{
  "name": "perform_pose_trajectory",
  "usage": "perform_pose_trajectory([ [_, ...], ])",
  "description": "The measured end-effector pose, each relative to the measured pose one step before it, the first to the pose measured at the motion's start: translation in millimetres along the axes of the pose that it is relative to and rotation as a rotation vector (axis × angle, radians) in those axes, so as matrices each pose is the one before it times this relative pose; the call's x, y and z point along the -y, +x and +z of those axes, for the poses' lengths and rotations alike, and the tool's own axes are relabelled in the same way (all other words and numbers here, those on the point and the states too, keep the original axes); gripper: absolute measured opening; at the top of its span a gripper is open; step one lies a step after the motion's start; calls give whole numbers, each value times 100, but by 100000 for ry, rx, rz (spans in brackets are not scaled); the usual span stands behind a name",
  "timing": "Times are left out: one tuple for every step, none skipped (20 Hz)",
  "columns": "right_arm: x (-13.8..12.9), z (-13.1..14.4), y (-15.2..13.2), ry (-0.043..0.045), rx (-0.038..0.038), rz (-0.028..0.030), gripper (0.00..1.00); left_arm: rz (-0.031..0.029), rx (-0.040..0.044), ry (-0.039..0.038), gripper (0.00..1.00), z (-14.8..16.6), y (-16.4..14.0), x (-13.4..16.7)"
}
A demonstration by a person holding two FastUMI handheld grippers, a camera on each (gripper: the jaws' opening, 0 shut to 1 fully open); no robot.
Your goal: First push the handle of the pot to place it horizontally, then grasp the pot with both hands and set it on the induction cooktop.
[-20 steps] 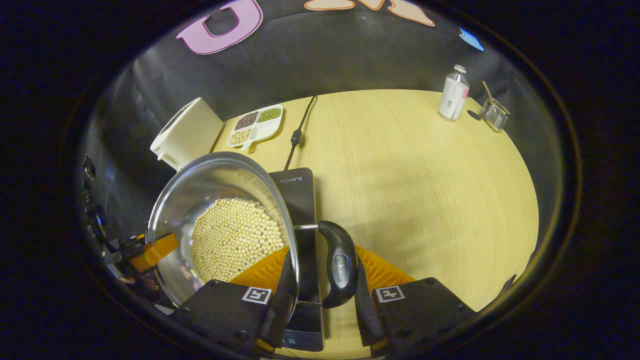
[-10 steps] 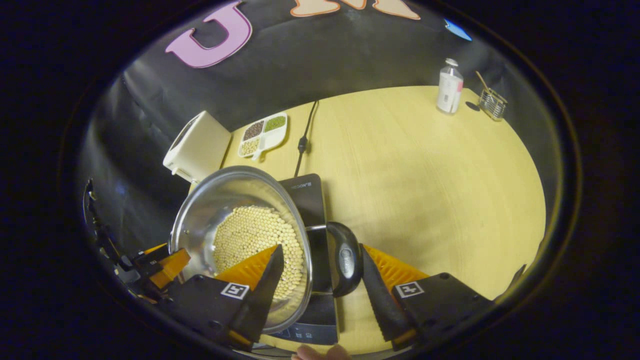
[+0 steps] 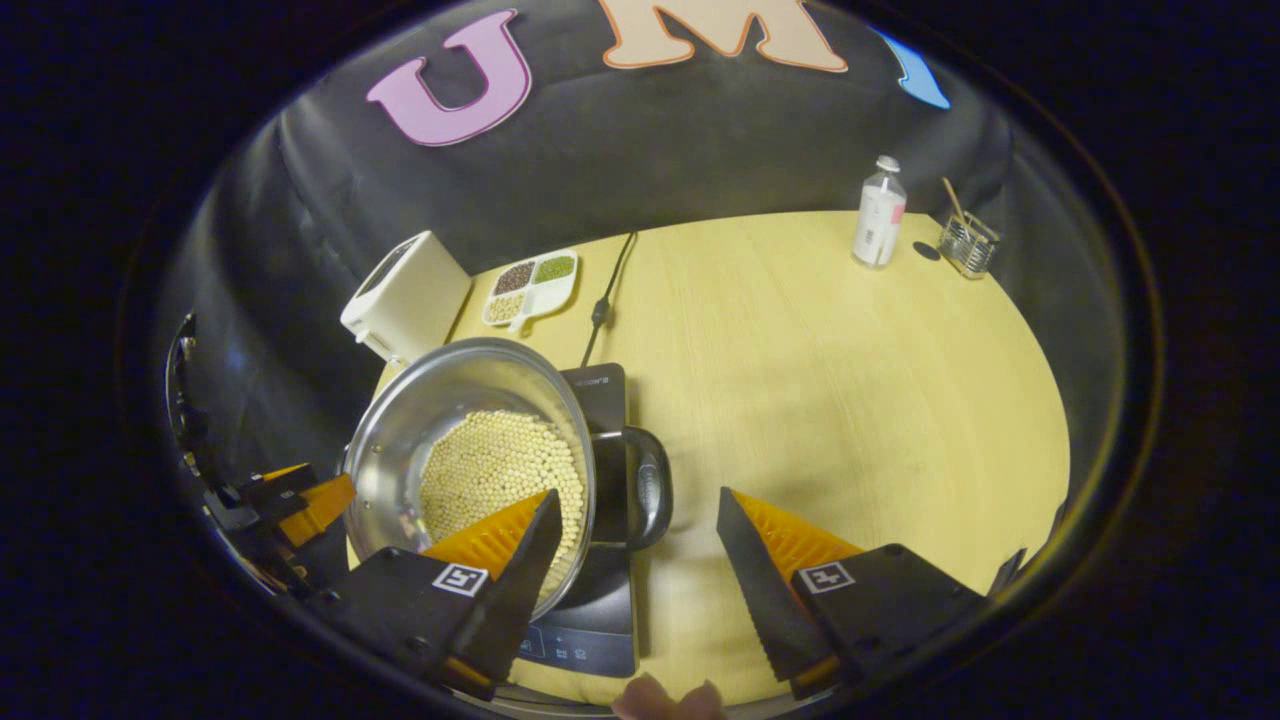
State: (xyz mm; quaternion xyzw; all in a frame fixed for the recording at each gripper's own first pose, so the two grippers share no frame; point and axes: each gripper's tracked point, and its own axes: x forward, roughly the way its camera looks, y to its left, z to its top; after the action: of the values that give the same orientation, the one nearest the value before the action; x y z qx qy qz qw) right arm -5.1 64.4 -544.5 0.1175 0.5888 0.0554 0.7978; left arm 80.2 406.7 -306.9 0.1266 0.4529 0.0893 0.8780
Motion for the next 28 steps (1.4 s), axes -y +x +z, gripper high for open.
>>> perform_pose_trajectory([
  [50,75,-288,482,752,495,94,-3654,410,-1417,98,-65,-217,738],
  [42,63,-236,291,474,341,96,-4838,-127,-3435,99,-157,4,1090],
  [60,15,-273,212,225,128,96,-5053,-2185,-3819,98,-535,-40,1189],
  [45,61,-205,-14,632,225,94,-592,-2626,-2374,98,-677,-30,33],
  [88,132,-84,-282,330,258,96,31,-322,-1147,100,-244,-226,-1],
  [87,-311,-115,-408,-851,107,96,21,1122,-1943,100,287,258,-105],
  [149,-56,-182,18,94,-162,94,-47,1288,-2063,99,332,-344,157],
  [293,103,-162,-244,849,-469,94,-205,1566,-963,97,389,-360,215],
  [398,-5,-249,-669,530,-826,94,485,565,827,96,85,-496,-40],
  [353,-261,-294,-967,89,-642,96,537,480,1511,96,95,-589,34],
  [431,-184,-304,-984,109,-785,94,-296,1579,670,96,290,-621,375],
  [553,-203,-350,-869,333,-1081,96,-752,1500,200,97,316,-510,650],
  [425,-103,-251,-421,321,-485,94,-1102,914,173,96,21,-694,658],
  [234,-148,-198,-146,83,33,94,-1219,1039,293,96,130,-596,814],
  [288,-96,-115,127,184,198,94,-1428,598,405,96,72,-447,955],
  [248,-41,-38,189,139,534,94,-1128,-144,319,96,-65,-453,889],
  [304,15,-172,137,140,675,94,-811,403,-61,96,-138,-471,878],
  [234,-5,-115,238,505,908,94,-593,479,-70,96,-79,-455,965],
  [339,144,-260,214,831,1163,94,-98,597,-39,96,-21,-686,812],
  [524,217,-416,-292,1118,1017,94,768,1329,188,96,109,-762,763],
  [666,381,-830,-328,1602,1196,94,672,3164,-152,96,633,-772,813],
  [752,730,-1173,-323,2828,1014,94,193,3082,-718,96,747,-736,1177],
  [1033,1035,-1280,-667,3790,603,94,-192,2636,-959,96,587,-992,1481],
  [1263,1107,-1614,-969,4241,520,96,-395,2756,-1202,96,643,-1011,1521],
  [1385,1074,-1588,-1329,3423,266,96,-343,2663,-758,96,812,-978,1740],
  [1426,977,-1618,-938,3911,-178,93,-250,1781,-265,96,432,-826,1688],
  [1499,1187,-1471,-391,4407,-152,96,-656,2212,83,96,257,-847,1830],
  [1120,1245,-1294,363,3979,816,95,-333,2492,558,96,626,-934,1910],
])
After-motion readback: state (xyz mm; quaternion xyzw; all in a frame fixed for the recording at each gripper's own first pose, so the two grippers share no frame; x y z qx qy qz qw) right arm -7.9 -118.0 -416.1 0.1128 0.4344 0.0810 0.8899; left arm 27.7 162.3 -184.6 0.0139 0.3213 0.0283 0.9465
